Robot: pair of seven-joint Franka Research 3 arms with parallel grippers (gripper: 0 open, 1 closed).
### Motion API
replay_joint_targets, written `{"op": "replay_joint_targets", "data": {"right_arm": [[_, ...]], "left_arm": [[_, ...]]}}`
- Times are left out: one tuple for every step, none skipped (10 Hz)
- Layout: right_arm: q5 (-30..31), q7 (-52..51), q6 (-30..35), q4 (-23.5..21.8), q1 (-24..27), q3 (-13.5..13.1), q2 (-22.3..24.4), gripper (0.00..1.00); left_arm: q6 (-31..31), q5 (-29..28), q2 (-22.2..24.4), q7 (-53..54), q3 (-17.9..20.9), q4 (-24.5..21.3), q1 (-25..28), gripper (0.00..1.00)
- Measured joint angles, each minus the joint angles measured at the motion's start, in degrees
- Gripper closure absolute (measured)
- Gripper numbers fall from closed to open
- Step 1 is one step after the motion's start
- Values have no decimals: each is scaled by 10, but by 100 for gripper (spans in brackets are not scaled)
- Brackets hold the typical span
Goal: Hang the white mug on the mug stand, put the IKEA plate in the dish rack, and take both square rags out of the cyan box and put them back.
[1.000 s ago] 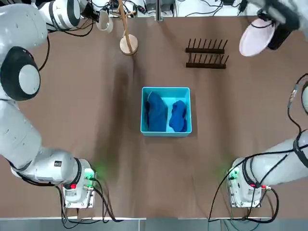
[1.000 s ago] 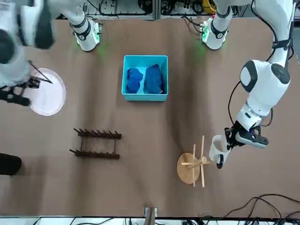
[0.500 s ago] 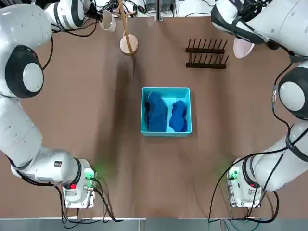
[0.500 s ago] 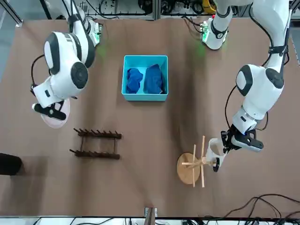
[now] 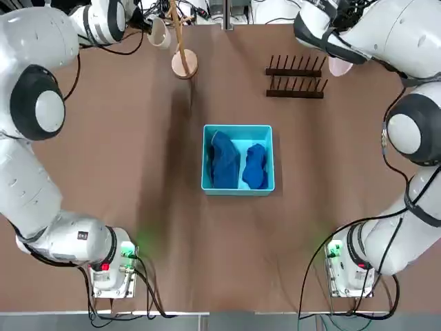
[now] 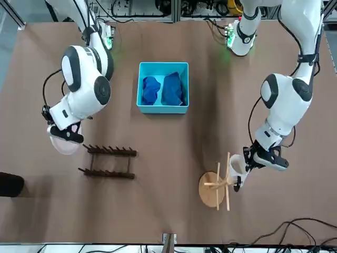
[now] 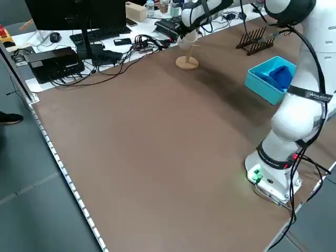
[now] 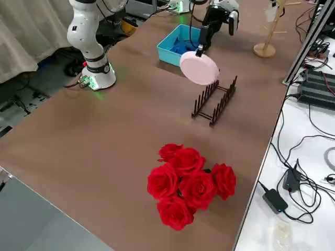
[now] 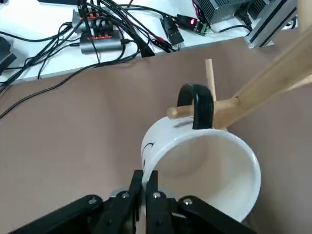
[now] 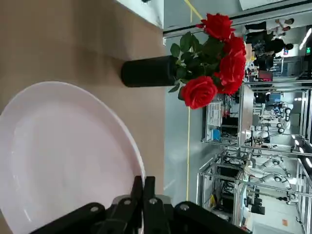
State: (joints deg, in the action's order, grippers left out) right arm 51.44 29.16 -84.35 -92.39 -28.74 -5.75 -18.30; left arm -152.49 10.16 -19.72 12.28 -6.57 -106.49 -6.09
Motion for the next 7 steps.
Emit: {"op": "replay_joint_targets", "data": {"right_arm": [[1,3,-10,0,0,-2,-8,97],[2,6,-14,1,1,-2,-17,97],[3,8,-22,2,1,-3,-26,97],[3,14,-36,2,1,-3,-35,97],[3,22,-45,3,1,-3,-43,97],[3,30,-53,3,2,-3,-50,97],[3,32,-64,5,4,-4,-56,97]], "left_arm": [[-8,0,-7,0,-3,0,0,94],[-15,0,-14,0,-5,2,0,94],[-16,0,-19,-4,-7,9,0,92],[-16,0,-23,-16,-10,17,0,86],[-16,0,-25,-27,-12,23,-1,80],[-16,0,-26,-33,-13,27,-1,67],[-16,0,-26,-34,-13,31,0,50]]}}
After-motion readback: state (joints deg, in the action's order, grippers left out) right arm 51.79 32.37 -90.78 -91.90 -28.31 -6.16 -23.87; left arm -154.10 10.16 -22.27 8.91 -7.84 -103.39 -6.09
